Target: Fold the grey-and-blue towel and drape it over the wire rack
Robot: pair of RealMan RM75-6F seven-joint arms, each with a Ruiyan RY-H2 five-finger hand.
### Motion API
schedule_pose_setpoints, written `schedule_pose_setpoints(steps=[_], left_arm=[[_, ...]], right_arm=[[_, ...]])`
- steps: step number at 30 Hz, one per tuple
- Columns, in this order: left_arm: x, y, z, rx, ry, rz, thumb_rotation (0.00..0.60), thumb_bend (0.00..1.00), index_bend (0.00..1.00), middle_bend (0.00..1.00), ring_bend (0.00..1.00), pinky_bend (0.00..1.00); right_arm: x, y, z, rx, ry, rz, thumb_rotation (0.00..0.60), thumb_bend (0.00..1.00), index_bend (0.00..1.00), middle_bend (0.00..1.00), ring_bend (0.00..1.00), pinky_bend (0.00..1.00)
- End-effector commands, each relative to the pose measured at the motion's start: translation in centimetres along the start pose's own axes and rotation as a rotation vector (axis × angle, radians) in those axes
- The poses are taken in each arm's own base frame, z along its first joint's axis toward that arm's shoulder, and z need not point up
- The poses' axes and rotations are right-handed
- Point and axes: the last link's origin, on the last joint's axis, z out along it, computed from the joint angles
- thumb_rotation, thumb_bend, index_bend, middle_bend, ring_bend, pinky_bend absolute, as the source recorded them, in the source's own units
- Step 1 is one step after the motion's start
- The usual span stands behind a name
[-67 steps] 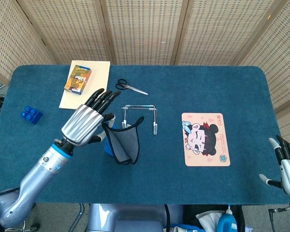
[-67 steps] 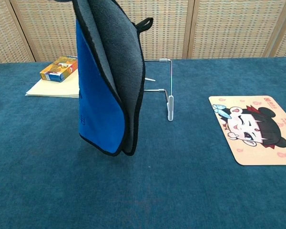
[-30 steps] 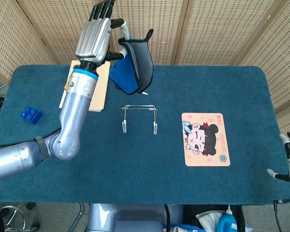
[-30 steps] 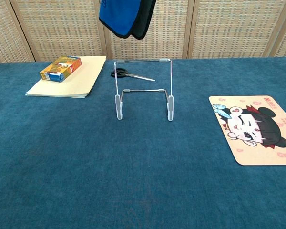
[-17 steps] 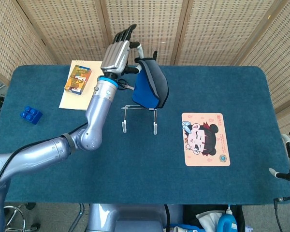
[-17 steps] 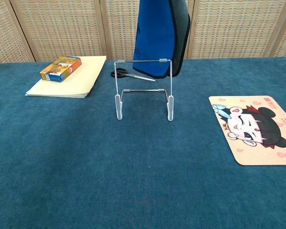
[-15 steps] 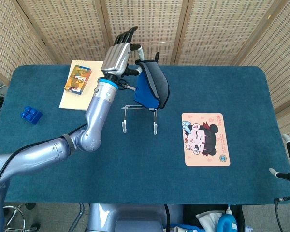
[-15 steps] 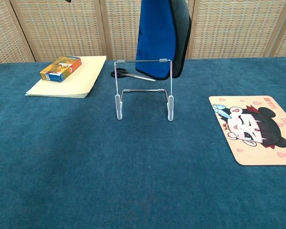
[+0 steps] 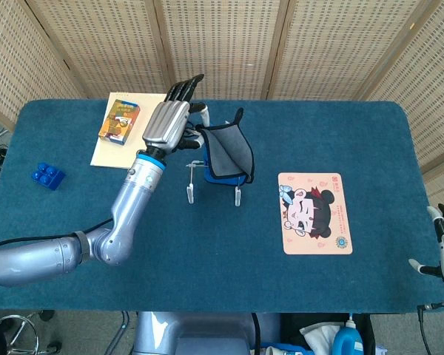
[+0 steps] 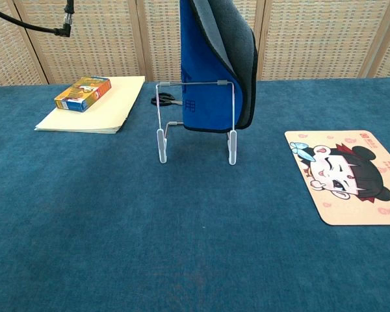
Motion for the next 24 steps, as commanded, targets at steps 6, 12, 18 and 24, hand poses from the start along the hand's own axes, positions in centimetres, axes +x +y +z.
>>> schedule_pose_setpoints(steps=[6, 12, 18, 24], left_arm=[[0.2, -2.7, -1.5, 0.071, -0.020, -0.069, 0.600, 0.45, 0.96, 0.00, 0.00, 0.00], [0.6, -4.2, -3.8, 0.051, -0.017, -0.114, 0.600, 0.45, 0.96, 0.00, 0.00, 0.00], [0.6, -4.2, -5.7, -0.011, -0.041, -0.117, 0.600, 0.45, 0.96, 0.00, 0.00, 0.00], [-0.3, -4.9, -8.1, -0.049, -0.102, -0.019, 0.600, 0.45, 0.96, 0.00, 0.00, 0.00]], right_arm=[[0.1, -0.1, -0.2, 0.008, 0.004, 0.005, 0.600, 0.00, 0.00, 0.00, 0.00, 0.00], [0.2, -0.1, -0.2, 0.010, 0.006, 0.005, 0.600, 0.00, 0.00, 0.00, 0.00, 0.00], [0.1, -0.3, -0.2, 0.017, 0.004, 0.004, 0.600, 0.00, 0.00, 0.00, 0.00, 0.00], [0.1, -0.2, -0.3, 0.015, 0.003, 0.004, 0.600, 0.00, 0.00, 0.00, 0.00, 0.00]])
